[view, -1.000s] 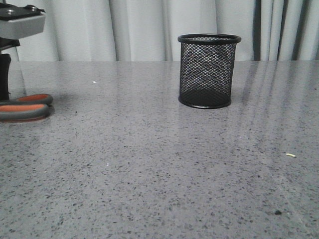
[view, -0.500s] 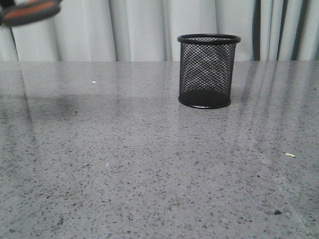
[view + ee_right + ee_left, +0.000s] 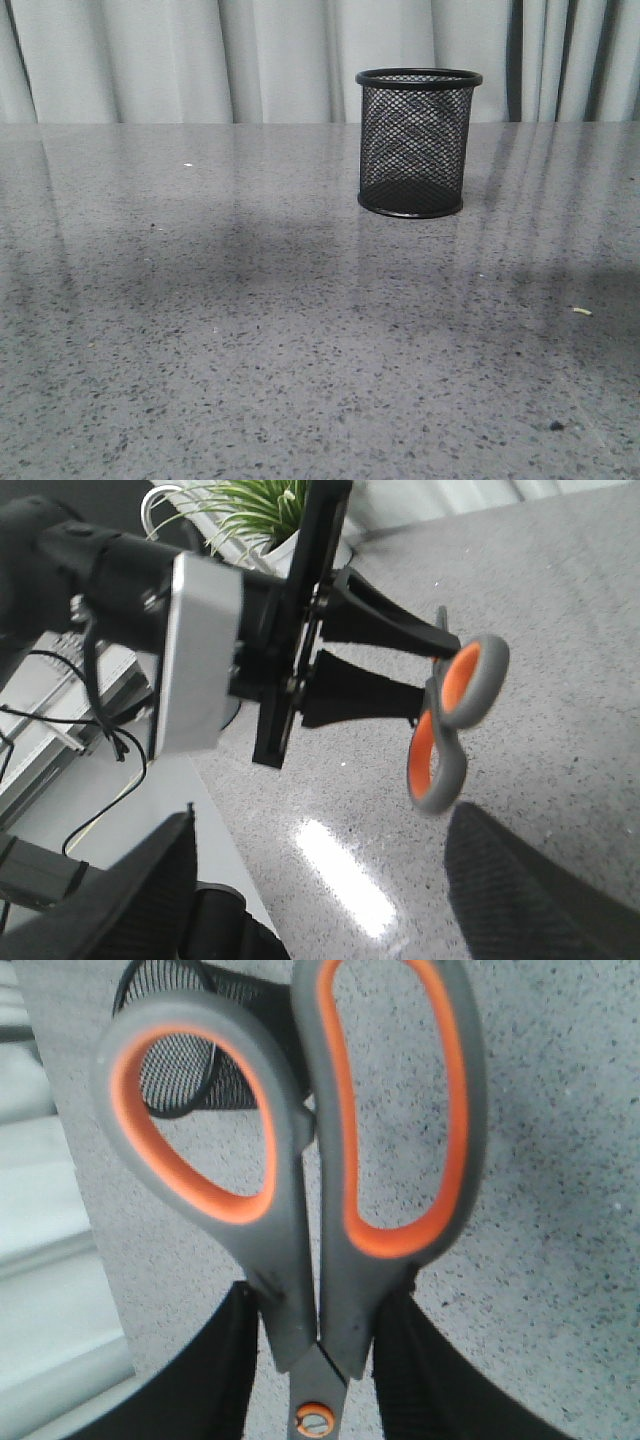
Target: Put scissors into bucket
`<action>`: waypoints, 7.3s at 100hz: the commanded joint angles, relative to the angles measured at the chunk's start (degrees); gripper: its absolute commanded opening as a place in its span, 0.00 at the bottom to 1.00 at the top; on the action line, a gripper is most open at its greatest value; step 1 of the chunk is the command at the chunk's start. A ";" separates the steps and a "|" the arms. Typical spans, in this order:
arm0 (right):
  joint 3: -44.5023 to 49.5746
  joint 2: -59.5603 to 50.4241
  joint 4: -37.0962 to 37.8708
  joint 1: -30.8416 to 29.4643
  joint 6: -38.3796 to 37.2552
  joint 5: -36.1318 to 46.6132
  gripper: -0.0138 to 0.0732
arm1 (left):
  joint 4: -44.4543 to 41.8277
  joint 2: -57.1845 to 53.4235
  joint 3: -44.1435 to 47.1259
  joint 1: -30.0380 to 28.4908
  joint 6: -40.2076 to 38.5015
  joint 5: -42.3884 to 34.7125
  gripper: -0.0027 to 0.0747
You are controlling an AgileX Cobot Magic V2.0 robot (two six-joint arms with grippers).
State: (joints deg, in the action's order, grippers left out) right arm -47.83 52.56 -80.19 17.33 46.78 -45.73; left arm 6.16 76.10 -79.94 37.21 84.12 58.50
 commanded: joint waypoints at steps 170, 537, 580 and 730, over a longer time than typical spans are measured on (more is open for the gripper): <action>-38.26 21.78 33.14 1.22 -19.32 -10.56 0.09 | 12.10 -37.66 -1.32 1.66 -31.37 -3.96 0.01; 22.73 -36.25 70.14 -0.94 -33.68 31.90 0.11 | 4.66 -66.70 64.26 1.66 -65.67 -62.72 0.01; 22.73 -36.25 70.14 -0.94 -33.68 31.90 0.11 | 4.66 -66.70 64.40 1.66 -65.67 -62.72 0.01; 22.73 -36.25 70.14 -0.94 -33.68 32.01 0.11 | -3.34 -77.83 82.21 -32.14 -74.35 -40.94 0.01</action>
State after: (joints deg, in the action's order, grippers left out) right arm -23.68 15.95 -10.37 16.32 12.48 -18.48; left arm 2.54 -0.17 0.00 5.37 10.22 19.39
